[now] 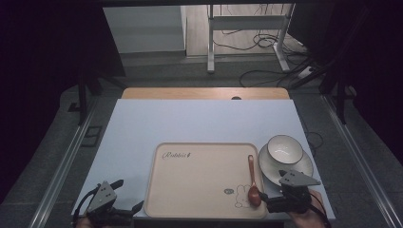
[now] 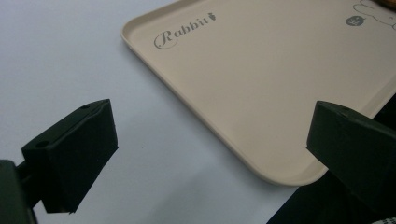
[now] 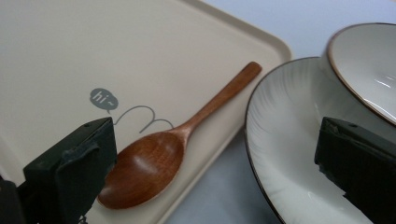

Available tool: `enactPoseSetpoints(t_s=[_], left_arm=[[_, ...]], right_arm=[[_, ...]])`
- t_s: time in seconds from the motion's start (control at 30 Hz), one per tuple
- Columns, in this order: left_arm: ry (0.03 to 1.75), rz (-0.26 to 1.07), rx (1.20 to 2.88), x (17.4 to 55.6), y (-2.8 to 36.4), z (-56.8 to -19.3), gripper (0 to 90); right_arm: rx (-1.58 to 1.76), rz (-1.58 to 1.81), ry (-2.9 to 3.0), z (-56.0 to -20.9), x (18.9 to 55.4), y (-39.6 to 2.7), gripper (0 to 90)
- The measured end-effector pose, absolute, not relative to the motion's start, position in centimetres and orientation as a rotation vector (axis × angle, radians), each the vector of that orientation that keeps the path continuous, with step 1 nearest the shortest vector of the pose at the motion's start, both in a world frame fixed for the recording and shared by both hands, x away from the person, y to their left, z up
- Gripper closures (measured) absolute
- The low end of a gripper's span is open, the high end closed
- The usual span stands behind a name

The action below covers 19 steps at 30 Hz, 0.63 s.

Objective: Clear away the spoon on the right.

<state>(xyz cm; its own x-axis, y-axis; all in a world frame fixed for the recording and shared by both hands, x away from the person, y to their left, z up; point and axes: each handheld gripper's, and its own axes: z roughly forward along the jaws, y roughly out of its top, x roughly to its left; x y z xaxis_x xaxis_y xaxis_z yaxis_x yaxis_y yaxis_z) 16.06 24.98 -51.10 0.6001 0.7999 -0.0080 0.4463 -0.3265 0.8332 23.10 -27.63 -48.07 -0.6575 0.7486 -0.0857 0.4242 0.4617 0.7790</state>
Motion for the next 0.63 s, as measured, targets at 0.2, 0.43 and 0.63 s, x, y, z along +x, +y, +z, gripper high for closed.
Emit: enactPoseSetpoints(t_s=[0.2, 0.43, 0.63], left_arm=[[0.990, 0.521, 1.968, 16.0, 25.0, -51.1, 1.4], [0.991, 0.521, 1.966, 16.0, 25.0, -51.1, 1.5], [0.991, 0.521, 1.969, 16.1, 24.9, -51.1, 1.4]], right_arm=[[1.009, 1.080, 2.270, -48.3, 22.5, -28.6, 0.0], [1.030, 1.060, 2.282, -49.1, 22.0, -29.5, 0.0], [1.020, 1.027, 2.311, -49.6, 22.0, -29.5, 0.0]])
